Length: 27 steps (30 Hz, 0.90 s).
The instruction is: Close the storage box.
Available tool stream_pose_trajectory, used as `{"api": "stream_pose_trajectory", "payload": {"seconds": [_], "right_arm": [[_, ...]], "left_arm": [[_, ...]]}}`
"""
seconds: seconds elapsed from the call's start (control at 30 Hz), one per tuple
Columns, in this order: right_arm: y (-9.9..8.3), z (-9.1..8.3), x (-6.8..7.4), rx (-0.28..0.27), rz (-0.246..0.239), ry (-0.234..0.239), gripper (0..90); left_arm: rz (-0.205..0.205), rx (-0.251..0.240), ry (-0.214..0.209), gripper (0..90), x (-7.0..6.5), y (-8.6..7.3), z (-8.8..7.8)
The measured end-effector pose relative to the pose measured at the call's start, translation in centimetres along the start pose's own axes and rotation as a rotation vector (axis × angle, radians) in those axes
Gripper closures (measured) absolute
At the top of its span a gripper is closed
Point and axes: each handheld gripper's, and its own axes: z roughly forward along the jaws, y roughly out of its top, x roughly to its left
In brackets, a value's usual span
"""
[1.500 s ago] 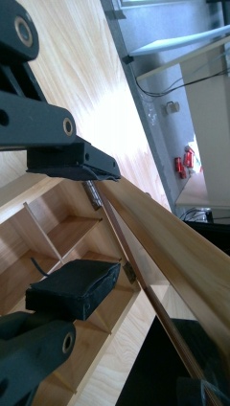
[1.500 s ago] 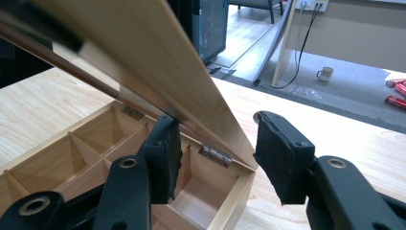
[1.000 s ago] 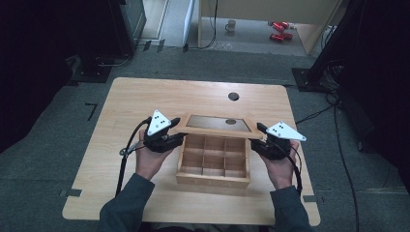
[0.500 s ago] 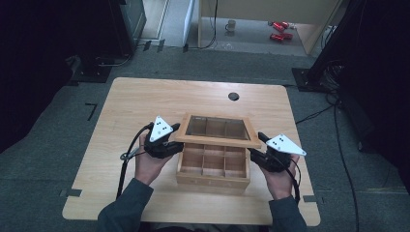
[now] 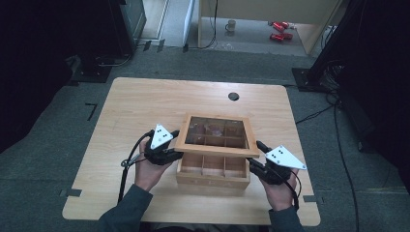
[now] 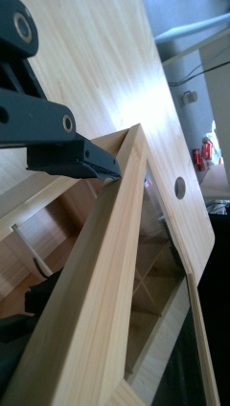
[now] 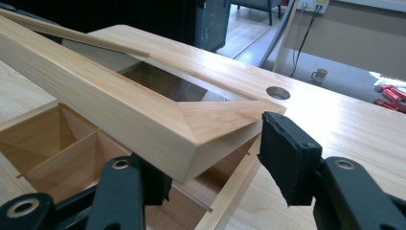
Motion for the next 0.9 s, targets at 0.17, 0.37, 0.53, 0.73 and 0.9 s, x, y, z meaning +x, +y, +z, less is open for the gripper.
{"api": "stream_pose_trajectory", "payload": {"seconds": [0.17, 0.37, 0.53, 0.73, 0.9], "right_arm": [[-0.4, -0.1, 0.2, 0.011, -0.007, -0.010, 48.1], [-0.9, -0.2, 0.5, 0.020, -0.006, -0.016, 48.1], [-1.1, -0.1, 0.6, 0.022, -0.003, -0.015, 48.1], [-1.7, -0.2, 0.8, 0.035, -0.004, -0.016, 48.1], [-2.0, -0.1, 0.9, 0.040, -0.007, -0.015, 48.1]], "left_arm": [[-0.031, 0.001, -0.009, 48.5, -0.3, -1.0, -0.3], [-0.049, 0.011, -0.026, 45.1, -1.2, -3.0, -1.8], [-0.046, 0.002, -0.049, 44.5, -1.7, -3.5, -2.7], [-0.025, -0.019, -0.076, 44.5, -2.4, -3.3, -3.7], [-0.007, -0.032, -0.106, 44.1, -2.9, -3.4, -4.2]]}}
